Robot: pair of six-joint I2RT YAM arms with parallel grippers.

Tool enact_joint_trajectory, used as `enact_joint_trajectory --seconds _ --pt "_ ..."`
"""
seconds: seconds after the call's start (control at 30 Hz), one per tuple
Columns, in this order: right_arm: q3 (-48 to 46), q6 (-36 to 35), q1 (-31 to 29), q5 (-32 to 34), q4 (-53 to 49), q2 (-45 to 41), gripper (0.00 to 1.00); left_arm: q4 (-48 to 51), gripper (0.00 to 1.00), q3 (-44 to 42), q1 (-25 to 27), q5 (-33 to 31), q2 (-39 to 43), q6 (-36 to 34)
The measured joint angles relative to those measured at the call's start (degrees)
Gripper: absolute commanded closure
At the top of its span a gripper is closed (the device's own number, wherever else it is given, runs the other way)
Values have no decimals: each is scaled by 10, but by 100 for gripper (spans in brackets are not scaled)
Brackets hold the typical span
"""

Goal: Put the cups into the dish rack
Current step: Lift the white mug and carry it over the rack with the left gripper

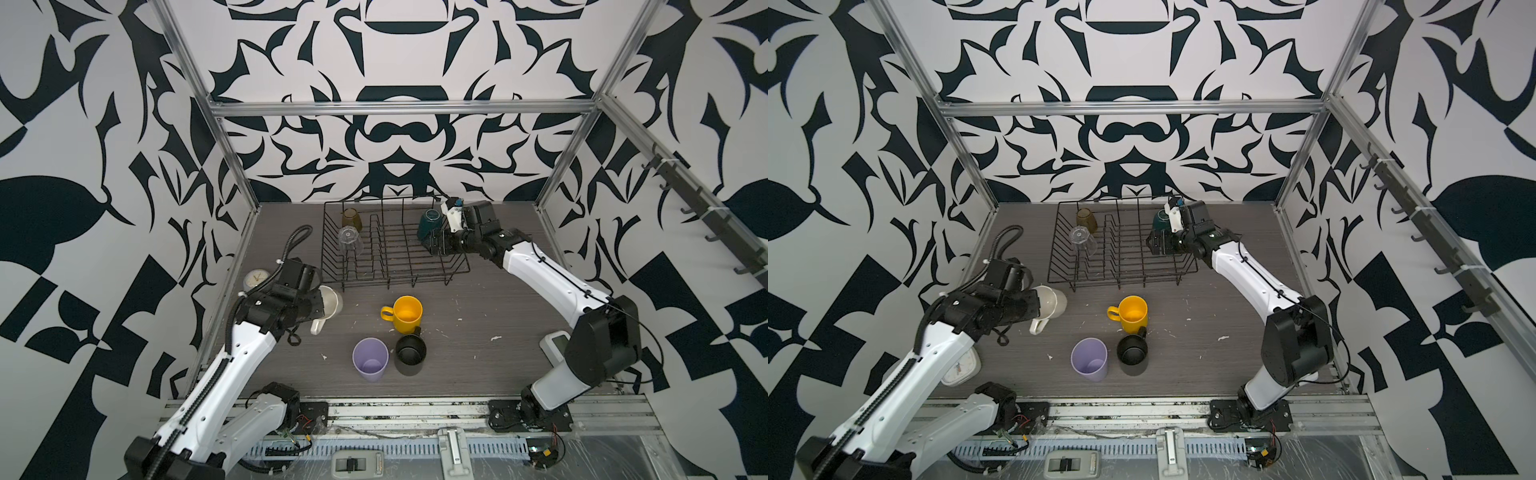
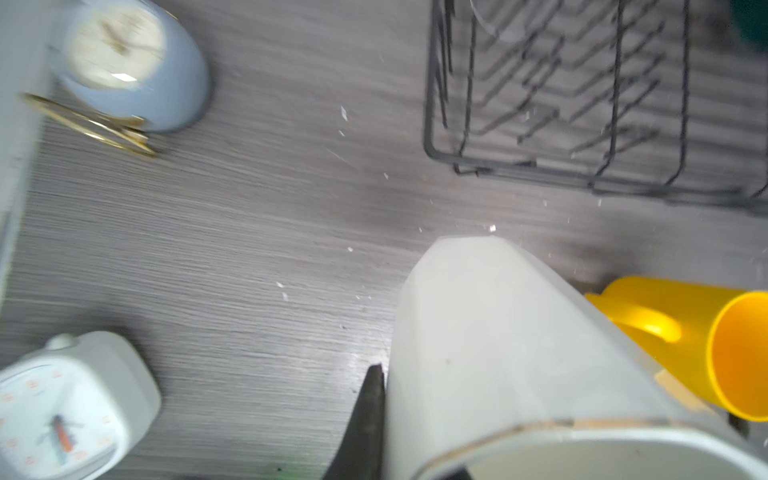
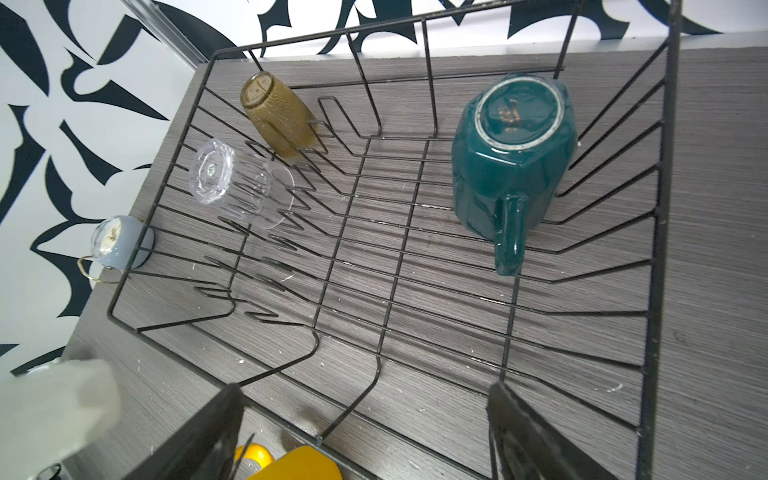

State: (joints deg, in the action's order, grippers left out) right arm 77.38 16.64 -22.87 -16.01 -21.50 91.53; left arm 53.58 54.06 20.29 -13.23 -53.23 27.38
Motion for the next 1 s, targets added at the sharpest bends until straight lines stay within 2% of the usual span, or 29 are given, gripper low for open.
enact_joint_trajectory --seconds 0.2,0.5,0.77,1.0 --pt "-2 10 0 -24 10 -13 6 -18 100 27 -52 38 22 -22" --pt "-24 38 0 -124 78 -59 6 -120 100 26 -120 230 21 -22" --pt "-91 118 0 -268 246 -68 6 -277 100 -7 -132 400 13 20" --pt "-144 207 -4 -353 419 -67 6 -403 100 -46 -133 495 -9 82"
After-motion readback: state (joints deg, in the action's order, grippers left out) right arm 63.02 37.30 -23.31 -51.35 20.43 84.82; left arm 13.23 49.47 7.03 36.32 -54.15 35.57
